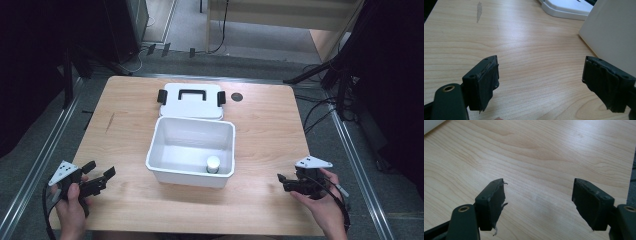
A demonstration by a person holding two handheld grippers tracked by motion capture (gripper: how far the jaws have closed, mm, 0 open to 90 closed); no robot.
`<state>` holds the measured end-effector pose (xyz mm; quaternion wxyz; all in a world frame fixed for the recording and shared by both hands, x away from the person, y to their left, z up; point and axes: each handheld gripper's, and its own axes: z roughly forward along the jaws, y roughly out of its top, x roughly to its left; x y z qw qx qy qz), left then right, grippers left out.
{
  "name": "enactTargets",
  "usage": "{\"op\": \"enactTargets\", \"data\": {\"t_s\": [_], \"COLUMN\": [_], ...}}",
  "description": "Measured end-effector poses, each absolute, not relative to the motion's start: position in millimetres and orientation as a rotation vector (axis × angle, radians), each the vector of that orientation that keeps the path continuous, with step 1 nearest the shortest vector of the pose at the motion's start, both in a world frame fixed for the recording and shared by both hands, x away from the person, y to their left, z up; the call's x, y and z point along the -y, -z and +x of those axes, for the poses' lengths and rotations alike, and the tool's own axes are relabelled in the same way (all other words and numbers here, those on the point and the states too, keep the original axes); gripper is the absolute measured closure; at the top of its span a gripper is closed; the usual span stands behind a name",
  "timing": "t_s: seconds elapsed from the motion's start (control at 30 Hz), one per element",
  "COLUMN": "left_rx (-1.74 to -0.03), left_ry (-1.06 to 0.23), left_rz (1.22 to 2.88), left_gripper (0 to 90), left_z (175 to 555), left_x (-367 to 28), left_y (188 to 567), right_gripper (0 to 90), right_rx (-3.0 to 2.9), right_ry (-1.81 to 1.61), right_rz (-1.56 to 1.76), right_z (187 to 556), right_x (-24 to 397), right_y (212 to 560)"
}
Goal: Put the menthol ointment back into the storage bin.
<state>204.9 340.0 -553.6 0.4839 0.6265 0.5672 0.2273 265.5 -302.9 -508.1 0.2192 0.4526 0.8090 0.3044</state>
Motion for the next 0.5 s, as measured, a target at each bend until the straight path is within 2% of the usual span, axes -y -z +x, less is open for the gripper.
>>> {"op": "enactTargets", "data": {"t_s": [0.2, 0.33, 0.5], "left_rx": [-1.383, -1.385, -1.39], "left_ry": [-0.553, -0.546, -0.541], "left_rz": [1.527, 1.528, 1.527], "left_gripper": [14.4, 14.4, 14.4], "left_z": [205, 206, 207], "left_x": [-340, -340, -340], "left_y": [554, 554, 554], "right_gripper": [27.0, 34.2, 34.2], "right_rx": [-2.16, -2.043, -1.949], "right_ry": [-0.914, -1.086, -1.122], "right_rz": [1.249, 1.251, 1.258], "right_z": [261, 255, 248], "right_x": [304, 308, 312], "right_y": [519, 529, 541]}}
